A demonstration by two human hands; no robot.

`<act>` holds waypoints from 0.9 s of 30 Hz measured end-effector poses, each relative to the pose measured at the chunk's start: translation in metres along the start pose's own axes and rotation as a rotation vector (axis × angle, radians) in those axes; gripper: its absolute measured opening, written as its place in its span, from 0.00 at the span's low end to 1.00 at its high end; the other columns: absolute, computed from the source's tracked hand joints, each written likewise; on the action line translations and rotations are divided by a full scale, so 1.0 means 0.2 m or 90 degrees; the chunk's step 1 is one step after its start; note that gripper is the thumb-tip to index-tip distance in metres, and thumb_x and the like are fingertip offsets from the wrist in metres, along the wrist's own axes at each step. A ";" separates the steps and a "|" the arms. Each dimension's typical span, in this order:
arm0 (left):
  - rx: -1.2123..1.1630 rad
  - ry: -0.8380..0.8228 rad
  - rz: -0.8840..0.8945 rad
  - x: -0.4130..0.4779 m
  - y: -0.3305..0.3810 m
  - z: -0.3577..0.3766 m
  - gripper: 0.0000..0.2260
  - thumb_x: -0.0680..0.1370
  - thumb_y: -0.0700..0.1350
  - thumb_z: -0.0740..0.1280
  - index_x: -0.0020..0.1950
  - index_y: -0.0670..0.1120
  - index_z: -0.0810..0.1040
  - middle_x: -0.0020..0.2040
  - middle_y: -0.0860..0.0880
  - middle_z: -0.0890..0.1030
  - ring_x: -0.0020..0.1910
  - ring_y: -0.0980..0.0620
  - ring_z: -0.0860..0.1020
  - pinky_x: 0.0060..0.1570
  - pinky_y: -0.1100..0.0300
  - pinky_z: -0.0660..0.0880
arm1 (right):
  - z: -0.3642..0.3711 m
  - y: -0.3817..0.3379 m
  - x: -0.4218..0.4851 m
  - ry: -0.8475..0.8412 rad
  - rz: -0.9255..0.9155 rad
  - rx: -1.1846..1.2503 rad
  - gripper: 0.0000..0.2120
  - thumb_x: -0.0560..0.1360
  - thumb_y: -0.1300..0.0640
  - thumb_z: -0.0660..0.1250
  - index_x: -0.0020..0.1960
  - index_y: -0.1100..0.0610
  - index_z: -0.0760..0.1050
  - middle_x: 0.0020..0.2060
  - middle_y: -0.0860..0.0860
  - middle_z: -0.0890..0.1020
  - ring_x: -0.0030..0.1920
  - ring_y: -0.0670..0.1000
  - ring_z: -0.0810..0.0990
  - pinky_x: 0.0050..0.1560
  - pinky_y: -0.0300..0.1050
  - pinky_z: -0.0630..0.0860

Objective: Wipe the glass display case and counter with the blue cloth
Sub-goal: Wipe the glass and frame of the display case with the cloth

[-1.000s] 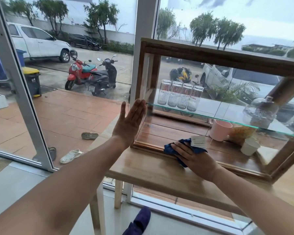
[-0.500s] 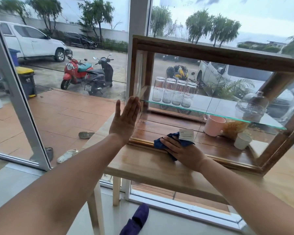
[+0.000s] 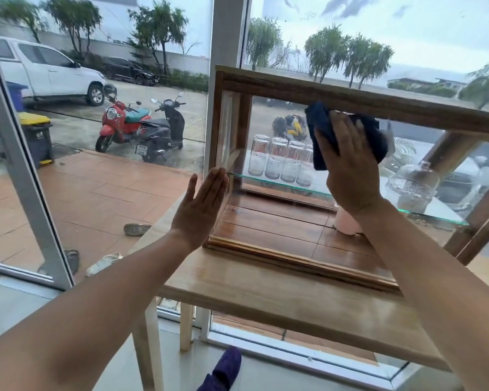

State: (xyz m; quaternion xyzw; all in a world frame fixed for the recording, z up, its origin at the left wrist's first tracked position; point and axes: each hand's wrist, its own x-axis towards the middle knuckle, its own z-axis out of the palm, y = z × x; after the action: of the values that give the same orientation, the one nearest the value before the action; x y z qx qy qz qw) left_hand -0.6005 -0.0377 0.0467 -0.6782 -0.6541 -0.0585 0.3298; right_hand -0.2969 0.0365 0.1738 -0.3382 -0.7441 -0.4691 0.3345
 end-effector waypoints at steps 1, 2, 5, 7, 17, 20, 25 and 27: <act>0.000 0.003 0.000 0.00 0.00 0.00 0.46 0.81 0.48 0.63 0.76 0.35 0.27 0.77 0.37 0.28 0.77 0.38 0.31 0.79 0.37 0.46 | 0.02 -0.03 0.01 0.020 0.010 0.009 0.26 0.79 0.71 0.52 0.76 0.62 0.64 0.76 0.66 0.62 0.77 0.65 0.59 0.78 0.60 0.53; 0.001 0.004 -0.001 0.00 0.01 0.01 0.46 0.81 0.48 0.63 0.75 0.35 0.26 0.77 0.36 0.28 0.77 0.38 0.30 0.79 0.38 0.46 | 0.04 -0.09 -0.02 0.025 0.007 0.017 0.26 0.79 0.71 0.50 0.76 0.62 0.64 0.76 0.66 0.62 0.77 0.66 0.59 0.78 0.60 0.54; 0.005 0.009 -0.005 0.01 0.01 0.02 0.47 0.81 0.48 0.62 0.75 0.35 0.24 0.77 0.37 0.28 0.77 0.38 0.31 0.79 0.37 0.47 | 0.14 -0.31 -0.25 -0.030 -0.105 0.039 0.27 0.77 0.71 0.50 0.74 0.62 0.68 0.75 0.64 0.65 0.75 0.64 0.64 0.76 0.60 0.60; 0.008 0.006 -0.010 0.01 0.01 0.02 0.47 0.81 0.48 0.63 0.75 0.35 0.24 0.77 0.36 0.27 0.77 0.38 0.31 0.79 0.37 0.48 | 0.19 -0.43 -0.49 -0.115 -0.259 0.015 0.26 0.76 0.67 0.54 0.73 0.59 0.72 0.74 0.61 0.68 0.74 0.61 0.68 0.74 0.57 0.65; 0.012 0.015 -0.009 0.01 0.02 0.03 0.45 0.82 0.47 0.61 0.76 0.34 0.26 0.78 0.36 0.30 0.78 0.38 0.32 0.79 0.38 0.50 | 0.07 -0.23 -0.31 -0.116 -0.258 0.034 0.28 0.74 0.70 0.52 0.71 0.61 0.73 0.72 0.61 0.71 0.72 0.61 0.71 0.71 0.57 0.70; 0.008 -0.002 -0.006 0.01 0.01 0.02 0.44 0.83 0.47 0.59 0.74 0.35 0.23 0.77 0.37 0.27 0.77 0.38 0.30 0.79 0.38 0.47 | 0.06 -0.18 -0.02 -0.024 -0.057 0.050 0.28 0.75 0.73 0.54 0.74 0.62 0.68 0.76 0.64 0.62 0.76 0.64 0.61 0.77 0.60 0.59; -0.006 -0.006 -0.008 0.01 0.02 0.04 0.43 0.84 0.47 0.59 0.75 0.36 0.24 0.76 0.37 0.25 0.77 0.39 0.29 0.78 0.37 0.49 | 0.14 -0.42 -0.01 0.003 -0.048 0.052 0.26 0.78 0.70 0.53 0.75 0.63 0.66 0.76 0.65 0.62 0.77 0.65 0.60 0.78 0.59 0.55; 0.002 -0.004 -0.013 0.01 0.02 0.04 0.43 0.84 0.48 0.59 0.76 0.36 0.25 0.76 0.37 0.25 0.77 0.39 0.28 0.78 0.36 0.51 | 0.19 -0.50 -0.17 -0.048 -0.223 0.023 0.26 0.77 0.69 0.50 0.74 0.62 0.69 0.75 0.63 0.66 0.75 0.63 0.65 0.76 0.58 0.60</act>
State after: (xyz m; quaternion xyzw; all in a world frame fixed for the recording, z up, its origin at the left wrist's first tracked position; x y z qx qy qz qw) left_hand -0.5996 -0.0313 0.0400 -0.6712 -0.6621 -0.0587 0.3282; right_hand -0.3666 0.0314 0.0867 -0.2150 -0.8118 -0.4939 0.2253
